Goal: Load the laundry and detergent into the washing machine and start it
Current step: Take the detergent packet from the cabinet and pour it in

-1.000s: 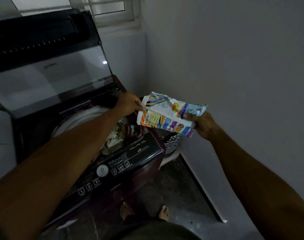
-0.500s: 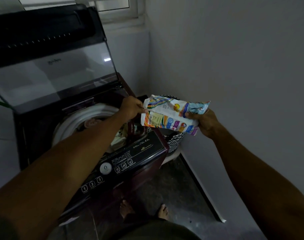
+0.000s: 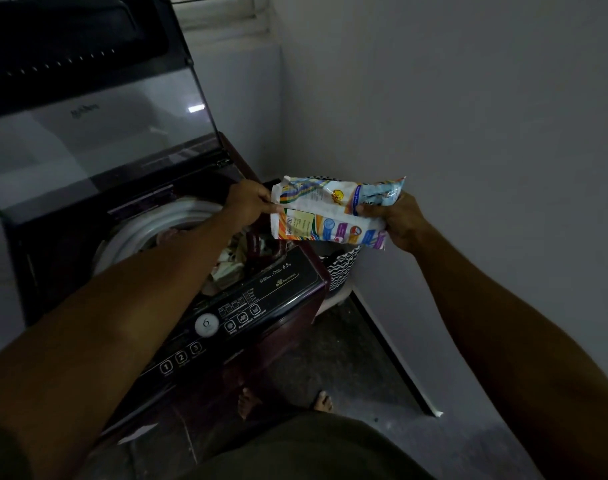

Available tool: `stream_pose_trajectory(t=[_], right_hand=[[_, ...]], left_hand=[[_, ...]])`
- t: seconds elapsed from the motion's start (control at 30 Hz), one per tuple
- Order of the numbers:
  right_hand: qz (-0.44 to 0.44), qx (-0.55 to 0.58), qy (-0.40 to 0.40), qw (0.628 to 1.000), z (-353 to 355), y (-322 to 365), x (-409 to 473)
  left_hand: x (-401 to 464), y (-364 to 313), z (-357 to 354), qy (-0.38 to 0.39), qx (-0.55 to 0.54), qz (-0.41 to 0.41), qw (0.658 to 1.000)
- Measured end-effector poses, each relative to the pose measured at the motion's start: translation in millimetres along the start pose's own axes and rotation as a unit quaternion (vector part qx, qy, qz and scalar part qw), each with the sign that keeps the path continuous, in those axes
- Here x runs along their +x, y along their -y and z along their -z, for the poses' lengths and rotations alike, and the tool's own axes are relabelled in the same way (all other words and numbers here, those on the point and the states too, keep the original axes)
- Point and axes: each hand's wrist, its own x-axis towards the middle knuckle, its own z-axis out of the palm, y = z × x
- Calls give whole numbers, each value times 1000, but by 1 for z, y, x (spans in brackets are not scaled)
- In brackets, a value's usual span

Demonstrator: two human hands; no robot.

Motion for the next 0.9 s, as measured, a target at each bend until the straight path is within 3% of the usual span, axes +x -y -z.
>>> stream_pose_trajectory(t=[0.37,0.43,0.9], right_hand=[[37,-42,10,998,-11,16,0],[37,-54,13,998,-12,17,1],[45,-79,20,996,-19,27,3]], left_hand=[[21,47,-9,2,36,13,999],[6,28,0,11,31,22,999],[-5,29,-4,-15,-95,57,994]])
